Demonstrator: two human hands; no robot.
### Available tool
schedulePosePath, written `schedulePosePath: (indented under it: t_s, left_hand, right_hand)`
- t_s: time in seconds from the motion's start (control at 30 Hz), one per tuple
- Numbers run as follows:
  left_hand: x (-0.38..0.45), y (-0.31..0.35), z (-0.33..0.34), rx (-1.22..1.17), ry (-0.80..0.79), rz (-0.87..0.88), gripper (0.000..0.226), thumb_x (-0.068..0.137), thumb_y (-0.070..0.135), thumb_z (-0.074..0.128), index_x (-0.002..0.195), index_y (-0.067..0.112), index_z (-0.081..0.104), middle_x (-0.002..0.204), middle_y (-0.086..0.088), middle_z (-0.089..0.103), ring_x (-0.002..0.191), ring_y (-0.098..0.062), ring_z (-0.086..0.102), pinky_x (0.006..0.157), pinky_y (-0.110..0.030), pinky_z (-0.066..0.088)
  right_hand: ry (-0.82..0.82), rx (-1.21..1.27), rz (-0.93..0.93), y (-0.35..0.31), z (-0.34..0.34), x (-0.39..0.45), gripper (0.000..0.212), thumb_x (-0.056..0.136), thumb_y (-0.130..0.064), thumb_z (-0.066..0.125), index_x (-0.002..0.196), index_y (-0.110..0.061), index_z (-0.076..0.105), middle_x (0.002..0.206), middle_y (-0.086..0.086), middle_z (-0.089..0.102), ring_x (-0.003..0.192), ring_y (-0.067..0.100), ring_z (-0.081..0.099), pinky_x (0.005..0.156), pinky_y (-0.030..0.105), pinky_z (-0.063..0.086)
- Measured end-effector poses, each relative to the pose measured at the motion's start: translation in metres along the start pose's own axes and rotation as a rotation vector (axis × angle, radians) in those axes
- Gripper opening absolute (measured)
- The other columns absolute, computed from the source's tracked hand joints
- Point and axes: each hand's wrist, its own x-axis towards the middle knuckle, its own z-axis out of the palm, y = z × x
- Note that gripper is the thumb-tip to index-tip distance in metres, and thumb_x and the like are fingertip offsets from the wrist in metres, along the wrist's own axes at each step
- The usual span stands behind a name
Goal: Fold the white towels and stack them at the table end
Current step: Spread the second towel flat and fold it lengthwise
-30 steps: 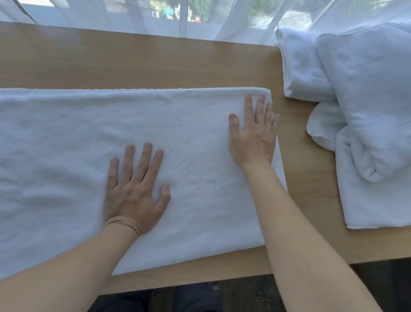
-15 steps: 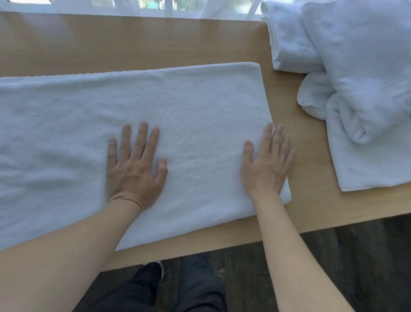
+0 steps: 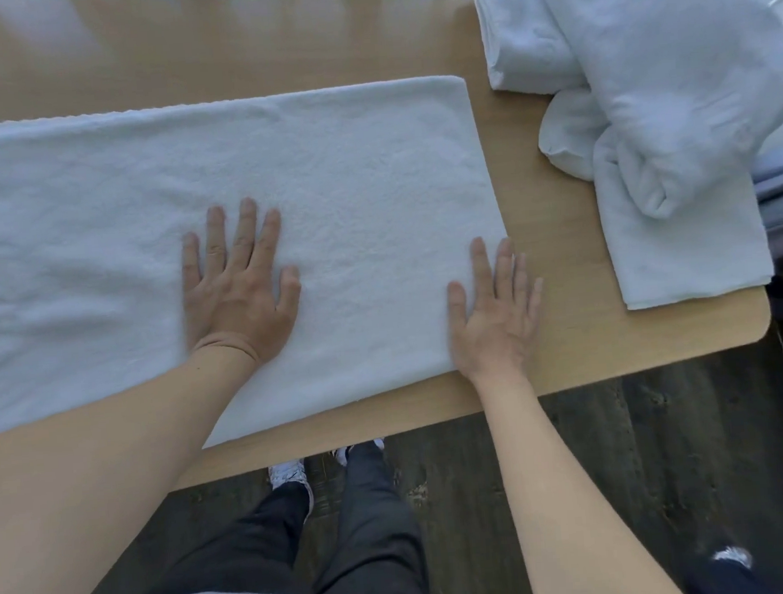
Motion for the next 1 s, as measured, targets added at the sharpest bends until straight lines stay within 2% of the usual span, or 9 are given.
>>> schedulePosePath:
  t_s: [0.07, 0.2, 0.3, 0.43, 0.57, 0.63, 0.77, 0.9, 1.0]
  left_hand:
    - [0.0, 0.0, 0.0, -0.006, -0.001, 0.0, 0.066, 0.099, 0.049, 0.023, 0.161, 0.027, 0.015, 0.169, 0.002, 0.012, 0.156, -0.027, 0.004, 0.124, -0.046, -0.004]
    - [0.001, 0.0, 0.0, -0.008, -0.003, -0.002, 0.066, 0.099, 0.049, 0.022, 0.161, 0.027, 0.015, 0.169, 0.002, 0.011, 0.156, -0.027, 0.003, 0.124, -0.046, -0.005]
    - [0.0, 0.0, -0.001, -0.021, -0.003, -0.005, 0.066, 0.099, 0.05, 0.021, 0.161, 0.028, 0.013, 0.169, 0.003, 0.01, 0.156, -0.026, 0.002, 0.123, -0.045, -0.007]
    - [0.0, 0.0, -0.002, -0.025, -0.015, -0.005, 0.066, 0.099, 0.05, 0.021, 0.161, 0.028, 0.015, 0.169, 0.002, 0.011, 0.156, -0.027, 0.002, 0.124, -0.047, -0.004]
    - [0.001, 0.001, -0.004, -0.021, -0.038, 0.003, 0.067, 0.099, 0.05, 0.019, 0.161, 0.027, 0.014, 0.169, 0.001, 0.01, 0.156, -0.028, 0.002, 0.124, -0.049, 0.0]
    - [0.001, 0.003, -0.006, -0.017, -0.049, 0.0, 0.068, 0.098, 0.051, 0.018, 0.161, 0.026, 0.014, 0.169, 0.001, 0.01, 0.156, -0.028, 0.002, 0.124, -0.05, 0.0]
    - [-0.002, 0.003, -0.015, -0.076, -0.063, 0.021, 0.077, 0.093, 0.056, 0.024, 0.161, 0.021, 0.015, 0.169, 0.0, 0.01, 0.156, -0.026, 0.002, 0.125, -0.048, 0.001]
    - [-0.003, -0.008, -0.029, -0.502, 0.044, -0.069, 0.063, 0.097, 0.031, 0.038, 0.156, 0.01, 0.031, 0.163, -0.005, 0.028, 0.153, -0.018, 0.02, 0.126, -0.038, 0.011]
    - [-0.016, -0.041, -0.027, -0.447, 0.148, -0.019, 0.053, 0.098, 0.019, 0.038, 0.15, 0.009, 0.044, 0.157, -0.008, 0.04, 0.149, -0.022, 0.03, 0.123, -0.042, 0.024]
  right_hand:
    - [0.032, 0.033, 0.055, -0.008, -0.004, 0.003, 0.067, 0.103, -0.057, 0.012, 0.16, -0.027, -0.006, 0.168, 0.003, -0.009, 0.154, 0.023, -0.011, 0.123, 0.052, -0.006]
    - [0.1, 0.082, -0.237, -0.065, 0.001, -0.004, 0.066, 0.104, -0.056, 0.015, 0.161, -0.026, -0.002, 0.168, 0.0, -0.01, 0.154, 0.023, -0.011, 0.124, 0.048, -0.009]
    - [0.01, 0.049, -0.344, -0.074, 0.009, -0.002, 0.063, 0.104, -0.056, 0.013, 0.16, -0.033, -0.003, 0.168, -0.002, -0.012, 0.154, 0.02, -0.014, 0.124, 0.048, -0.008]
    - [-0.038, -0.022, -0.125, -0.022, 0.001, 0.015, 0.061, 0.103, -0.058, 0.006, 0.158, -0.038, -0.011, 0.167, -0.003, -0.018, 0.153, 0.018, -0.018, 0.123, 0.049, -0.008]
    - [0.02, -0.081, 0.171, 0.01, -0.019, 0.024, 0.072, 0.1, -0.06, 0.0, 0.16, -0.021, -0.009, 0.167, 0.003, -0.014, 0.153, 0.022, -0.015, 0.122, 0.055, -0.008]
    - [0.07, -0.053, 0.088, -0.006, -0.022, 0.02, 0.073, 0.1, -0.059, 0.002, 0.16, -0.018, -0.008, 0.168, 0.003, -0.012, 0.153, 0.022, -0.014, 0.122, 0.052, -0.01]
    - [0.064, 0.047, -0.231, -0.081, -0.012, 0.005, 0.071, 0.104, -0.056, 0.008, 0.16, -0.016, -0.008, 0.167, 0.001, -0.013, 0.153, 0.02, -0.016, 0.123, 0.046, -0.013]
    - [0.002, 0.151, -0.395, -0.154, 0.01, -0.014, 0.068, 0.105, -0.051, 0.011, 0.16, -0.013, 0.0, 0.168, 0.002, -0.007, 0.154, 0.019, -0.013, 0.124, 0.046, -0.007]
    - [0.005, 0.192, -0.488, -0.196, 0.023, -0.019, 0.063, 0.107, -0.045, 0.016, 0.159, -0.01, 0.01, 0.167, 0.005, 0.003, 0.155, 0.021, -0.004, 0.125, 0.045, -0.006]
